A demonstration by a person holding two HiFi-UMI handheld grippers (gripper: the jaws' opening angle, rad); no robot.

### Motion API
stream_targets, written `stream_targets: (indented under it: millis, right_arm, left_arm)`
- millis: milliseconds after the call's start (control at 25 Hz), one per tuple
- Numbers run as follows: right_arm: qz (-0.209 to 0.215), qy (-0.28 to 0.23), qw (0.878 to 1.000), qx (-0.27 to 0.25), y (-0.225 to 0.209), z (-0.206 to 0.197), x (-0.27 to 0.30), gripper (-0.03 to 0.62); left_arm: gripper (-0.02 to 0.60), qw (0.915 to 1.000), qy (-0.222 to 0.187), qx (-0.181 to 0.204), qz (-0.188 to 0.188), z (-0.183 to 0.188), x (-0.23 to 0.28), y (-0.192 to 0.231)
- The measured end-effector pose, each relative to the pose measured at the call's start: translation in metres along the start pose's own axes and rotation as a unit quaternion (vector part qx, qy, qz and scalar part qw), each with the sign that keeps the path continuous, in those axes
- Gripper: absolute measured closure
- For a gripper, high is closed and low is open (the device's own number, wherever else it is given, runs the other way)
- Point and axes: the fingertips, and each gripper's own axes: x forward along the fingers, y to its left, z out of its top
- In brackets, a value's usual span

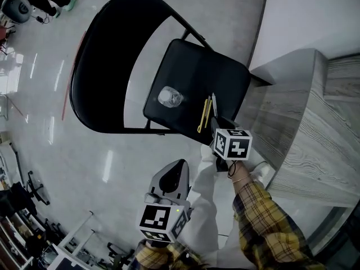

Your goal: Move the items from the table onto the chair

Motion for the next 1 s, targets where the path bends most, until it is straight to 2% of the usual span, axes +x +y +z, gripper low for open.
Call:
stream_targets:
  millis: [160,280,440,600,840,1000]
  right_arm:
    - [-0.043,0.018,0.998,0.031,-0.034,-0.023,0.036,0.530]
    - [-0.060,0.032,0.997,0.039,-0.049,-0.037,0.056,0.530]
    - [-0.057,0.056,0.996,0.043,-0.046,-0.050,0.071,0.530]
    - [-0.058,0.077,0.994,0.044,-0.044,-0.056,0.074,0.530]
    - [-0.045,0.055,0.997,0.040,-0.038,-0.038,0.057,0.526]
    - [-0.026,0.048,0.998,0.033,-0.004,-0.029,0.020,0.528]
  left_arm:
    - [0.578,0.9998,0.013,-0.010,0.009,-0.011,0.002,0.006]
    - [0.578,0.9997,0.021,-0.008,0.008,-0.021,0.004,0.006]
    - [0.578,0.9995,0.031,0.000,0.007,-0.026,0.005,0.007]
    - [0.578,0.9998,0.018,-0.003,0.001,-0.015,0.007,0.002]
    - [0.578,0.9999,0.001,0.004,-0.012,-0.006,0.009,-0.008]
    - [0.578,1.0000,-0.006,0.001,-0.008,0.000,-0.005,-0.007]
